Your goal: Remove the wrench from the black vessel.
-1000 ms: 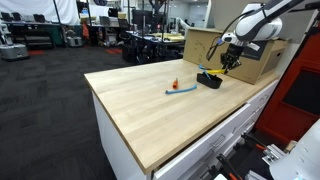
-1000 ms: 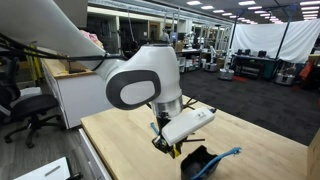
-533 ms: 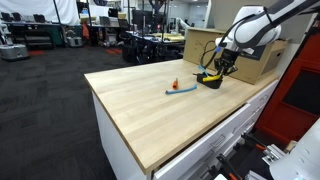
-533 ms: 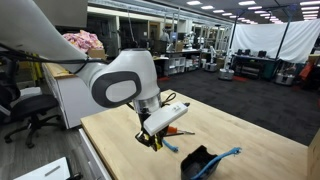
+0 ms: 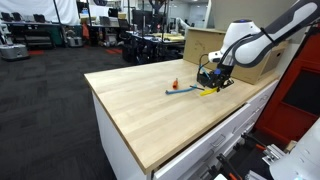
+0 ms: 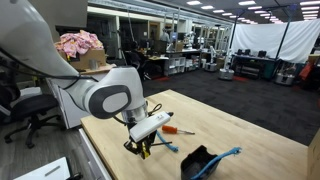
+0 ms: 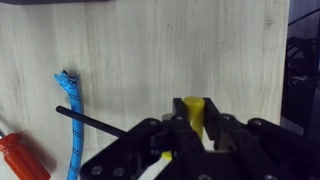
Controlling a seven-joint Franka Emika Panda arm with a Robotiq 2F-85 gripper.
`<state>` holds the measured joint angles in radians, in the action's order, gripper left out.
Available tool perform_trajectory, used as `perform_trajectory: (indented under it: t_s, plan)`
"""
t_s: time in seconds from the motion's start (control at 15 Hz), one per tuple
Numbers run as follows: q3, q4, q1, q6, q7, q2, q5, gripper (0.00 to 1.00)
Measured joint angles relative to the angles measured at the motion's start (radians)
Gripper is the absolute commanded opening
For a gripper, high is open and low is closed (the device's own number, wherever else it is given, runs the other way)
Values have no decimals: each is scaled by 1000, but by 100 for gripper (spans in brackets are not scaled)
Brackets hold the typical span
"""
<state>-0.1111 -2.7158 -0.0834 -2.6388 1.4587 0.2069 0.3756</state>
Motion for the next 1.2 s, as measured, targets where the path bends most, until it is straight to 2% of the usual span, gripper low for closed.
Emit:
perform_trajectory:
  t_s: [0.13,0.27,0.73,0.87,1.0,1.2]
  plan:
    - [10,-2,0,-31,-81,-25,59,6]
    - [18,-2,0,-52,-146,-40,108,47]
    - [27,-1,0,-56,-228,-72,174,96]
    - [26,1,0,-53,-229,-75,173,100]
    - [22,6,0,-41,-226,-72,158,100]
    - [16,21,0,31,-192,-48,94,100]
